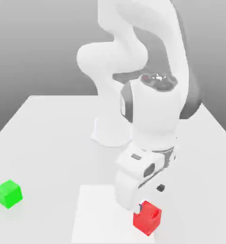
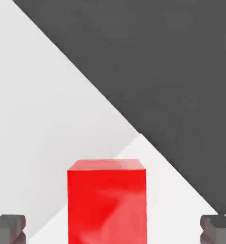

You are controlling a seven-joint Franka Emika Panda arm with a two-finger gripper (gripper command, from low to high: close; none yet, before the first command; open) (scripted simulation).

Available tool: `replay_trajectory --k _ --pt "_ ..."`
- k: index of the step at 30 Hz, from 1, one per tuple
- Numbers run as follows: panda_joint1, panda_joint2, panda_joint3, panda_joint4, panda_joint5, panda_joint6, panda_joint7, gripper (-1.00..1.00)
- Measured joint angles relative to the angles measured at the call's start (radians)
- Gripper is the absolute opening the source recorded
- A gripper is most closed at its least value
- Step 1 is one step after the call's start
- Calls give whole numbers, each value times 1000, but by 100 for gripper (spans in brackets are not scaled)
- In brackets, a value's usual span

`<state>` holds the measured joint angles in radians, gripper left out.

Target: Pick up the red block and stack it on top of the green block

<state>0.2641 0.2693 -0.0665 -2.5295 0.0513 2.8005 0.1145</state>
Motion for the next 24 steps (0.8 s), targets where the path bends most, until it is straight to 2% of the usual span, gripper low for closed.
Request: replay_trajectory --k 1,2,9,14,24 --pt "-2 36 4 5 7 30 -6 0" --pt "-7 69 10 10 13 57 -11 -100" --pt "-9 75 12 10 13 61 -10 -100" --pt "-2 -78 -4 -13 -19 -68 13 -100" --pt "-276 -158 -262 -16 7 -153 -96 -100"
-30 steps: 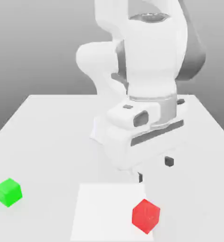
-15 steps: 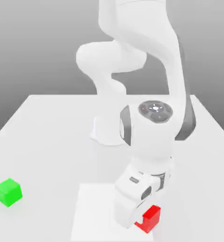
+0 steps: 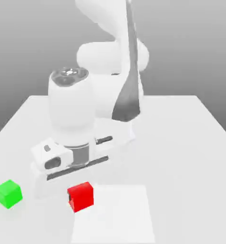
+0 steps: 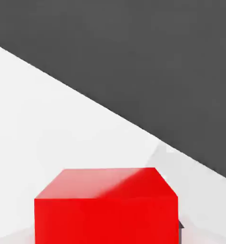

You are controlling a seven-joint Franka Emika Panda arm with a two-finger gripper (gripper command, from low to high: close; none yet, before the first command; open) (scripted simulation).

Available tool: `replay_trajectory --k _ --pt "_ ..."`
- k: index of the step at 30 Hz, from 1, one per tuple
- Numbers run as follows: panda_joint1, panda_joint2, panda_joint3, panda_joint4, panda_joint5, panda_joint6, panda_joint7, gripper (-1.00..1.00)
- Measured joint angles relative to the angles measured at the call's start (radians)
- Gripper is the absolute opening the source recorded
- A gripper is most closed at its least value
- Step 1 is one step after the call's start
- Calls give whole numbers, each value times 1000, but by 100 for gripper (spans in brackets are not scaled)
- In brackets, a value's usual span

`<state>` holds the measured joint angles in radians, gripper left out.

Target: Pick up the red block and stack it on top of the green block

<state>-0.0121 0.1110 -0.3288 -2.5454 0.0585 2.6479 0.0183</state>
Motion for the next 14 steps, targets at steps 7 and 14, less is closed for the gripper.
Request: replay_trajectory --k 7,14 --pt "-220 49 -120 22 96 18 -128 -100" --pt "-276 159 -52 31 208 106 -212 100"
